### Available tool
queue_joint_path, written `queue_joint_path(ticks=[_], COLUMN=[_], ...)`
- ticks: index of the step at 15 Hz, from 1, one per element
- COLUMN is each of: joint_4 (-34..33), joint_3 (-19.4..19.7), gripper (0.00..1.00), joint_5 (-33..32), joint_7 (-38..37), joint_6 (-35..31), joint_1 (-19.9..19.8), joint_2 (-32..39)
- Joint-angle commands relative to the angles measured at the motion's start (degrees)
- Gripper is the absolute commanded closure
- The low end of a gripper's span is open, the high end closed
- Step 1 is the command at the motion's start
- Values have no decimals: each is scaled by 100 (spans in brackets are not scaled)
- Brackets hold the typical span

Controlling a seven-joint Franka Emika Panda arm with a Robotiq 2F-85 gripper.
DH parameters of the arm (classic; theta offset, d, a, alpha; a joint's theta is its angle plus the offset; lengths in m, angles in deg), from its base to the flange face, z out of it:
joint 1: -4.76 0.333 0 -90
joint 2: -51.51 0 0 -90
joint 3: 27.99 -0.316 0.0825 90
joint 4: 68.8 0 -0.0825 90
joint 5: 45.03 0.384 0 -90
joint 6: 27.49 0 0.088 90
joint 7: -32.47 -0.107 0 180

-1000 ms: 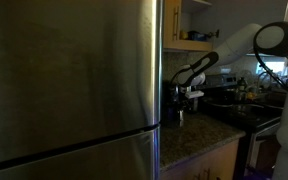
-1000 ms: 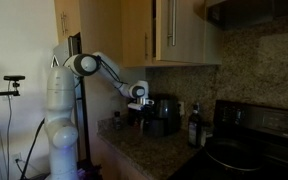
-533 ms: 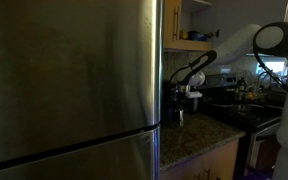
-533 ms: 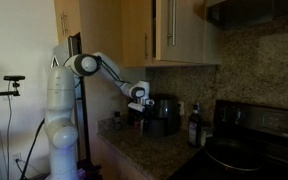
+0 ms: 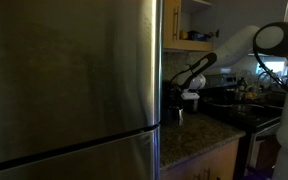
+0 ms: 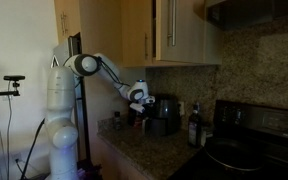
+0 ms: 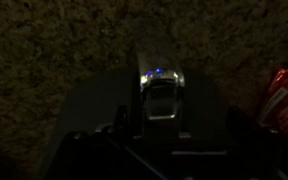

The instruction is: Open the airfryer compartment then close it.

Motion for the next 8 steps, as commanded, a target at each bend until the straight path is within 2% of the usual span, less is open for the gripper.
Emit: queue_joint_path(ticks=[1, 3, 6, 8], joint_4=[281, 344, 374, 401], joint_3=[-29, -36, -154, -221], gripper=[0, 0, 0, 0], joint_5=[-265, -340, 29, 211], joint_7=[-551, -741, -631, -422], joint_6=[-698, -824, -950, -1326], joint_1=[-26, -24, -43, -62], joint_2=[-22, -17, 10, 63])
